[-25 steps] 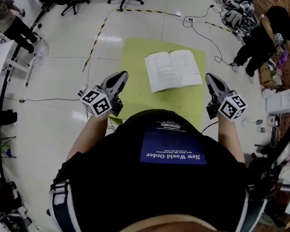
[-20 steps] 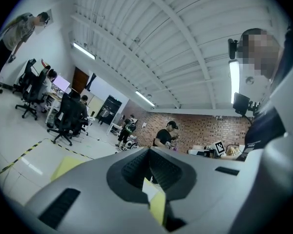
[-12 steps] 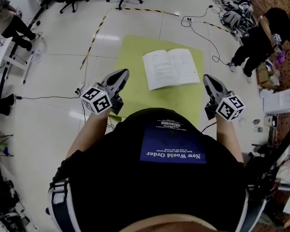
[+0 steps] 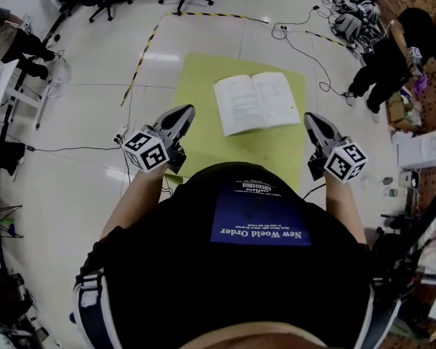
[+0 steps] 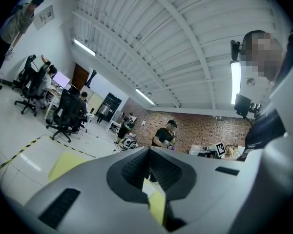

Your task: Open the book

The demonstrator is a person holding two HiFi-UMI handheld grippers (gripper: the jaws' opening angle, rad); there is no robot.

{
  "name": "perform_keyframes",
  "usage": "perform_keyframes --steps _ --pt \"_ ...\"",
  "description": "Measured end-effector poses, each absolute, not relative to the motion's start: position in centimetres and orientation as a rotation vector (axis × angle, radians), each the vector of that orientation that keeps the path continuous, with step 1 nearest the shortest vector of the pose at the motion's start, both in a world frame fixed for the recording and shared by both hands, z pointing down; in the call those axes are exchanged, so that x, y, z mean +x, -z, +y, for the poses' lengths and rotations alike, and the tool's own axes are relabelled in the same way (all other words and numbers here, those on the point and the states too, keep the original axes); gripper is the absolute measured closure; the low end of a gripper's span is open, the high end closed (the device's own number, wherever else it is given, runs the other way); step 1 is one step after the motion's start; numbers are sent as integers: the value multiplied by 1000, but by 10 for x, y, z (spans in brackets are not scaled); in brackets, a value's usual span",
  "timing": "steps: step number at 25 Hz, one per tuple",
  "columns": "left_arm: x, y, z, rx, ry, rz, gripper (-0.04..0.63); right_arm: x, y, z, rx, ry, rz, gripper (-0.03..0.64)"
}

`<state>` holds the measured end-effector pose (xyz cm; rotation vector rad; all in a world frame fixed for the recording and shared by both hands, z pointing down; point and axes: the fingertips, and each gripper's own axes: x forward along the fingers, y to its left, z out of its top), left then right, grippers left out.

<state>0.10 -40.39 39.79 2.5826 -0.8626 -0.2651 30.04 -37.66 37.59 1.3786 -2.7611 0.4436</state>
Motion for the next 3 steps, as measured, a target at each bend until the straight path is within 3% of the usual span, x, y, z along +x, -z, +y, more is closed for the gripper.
perform_keyframes --steps 3 --pt "1 -399 -404 2582 265 -862 592 296 -376 -377 1362 -435 -2762 632"
